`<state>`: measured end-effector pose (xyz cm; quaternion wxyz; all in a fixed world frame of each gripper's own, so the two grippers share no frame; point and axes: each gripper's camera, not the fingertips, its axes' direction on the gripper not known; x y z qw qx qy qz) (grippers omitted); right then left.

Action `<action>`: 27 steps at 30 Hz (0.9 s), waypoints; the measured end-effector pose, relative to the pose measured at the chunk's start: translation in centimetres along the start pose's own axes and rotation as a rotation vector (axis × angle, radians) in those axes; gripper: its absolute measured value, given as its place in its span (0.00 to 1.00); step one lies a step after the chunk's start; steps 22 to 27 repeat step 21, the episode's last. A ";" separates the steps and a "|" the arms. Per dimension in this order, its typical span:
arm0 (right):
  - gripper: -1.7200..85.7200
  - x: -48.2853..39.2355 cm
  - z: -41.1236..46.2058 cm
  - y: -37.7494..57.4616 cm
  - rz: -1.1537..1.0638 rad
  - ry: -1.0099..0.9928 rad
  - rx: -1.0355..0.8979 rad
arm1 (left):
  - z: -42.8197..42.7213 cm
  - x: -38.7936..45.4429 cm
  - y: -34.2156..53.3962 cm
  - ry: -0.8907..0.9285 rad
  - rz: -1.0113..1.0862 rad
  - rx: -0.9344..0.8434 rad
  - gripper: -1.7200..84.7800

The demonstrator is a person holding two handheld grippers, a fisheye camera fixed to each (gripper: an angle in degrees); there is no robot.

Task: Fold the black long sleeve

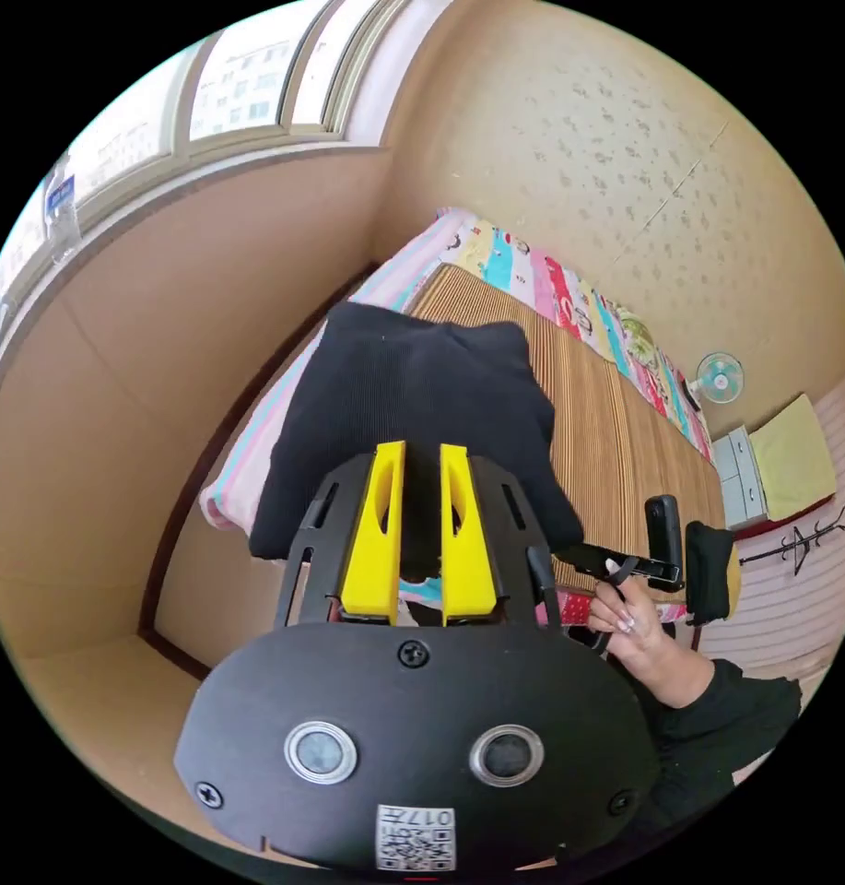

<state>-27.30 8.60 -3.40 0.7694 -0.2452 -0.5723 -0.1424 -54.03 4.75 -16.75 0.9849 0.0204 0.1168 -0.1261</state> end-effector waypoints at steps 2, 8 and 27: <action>0.10 2.3 -2.3 3.3 -0.102 0.016 -0.037 | 1.0 -0.6 3.2 0.097 -0.057 0.115 0.10; 0.07 8.3 -18.9 15.0 -0.201 0.261 0.133 | -1.4 4.0 13.0 0.088 -0.094 0.426 0.11; 0.04 5.1 -49.6 51.3 0.112 1.130 1.326 | 13.6 22.1 26.2 0.627 0.264 0.094 0.02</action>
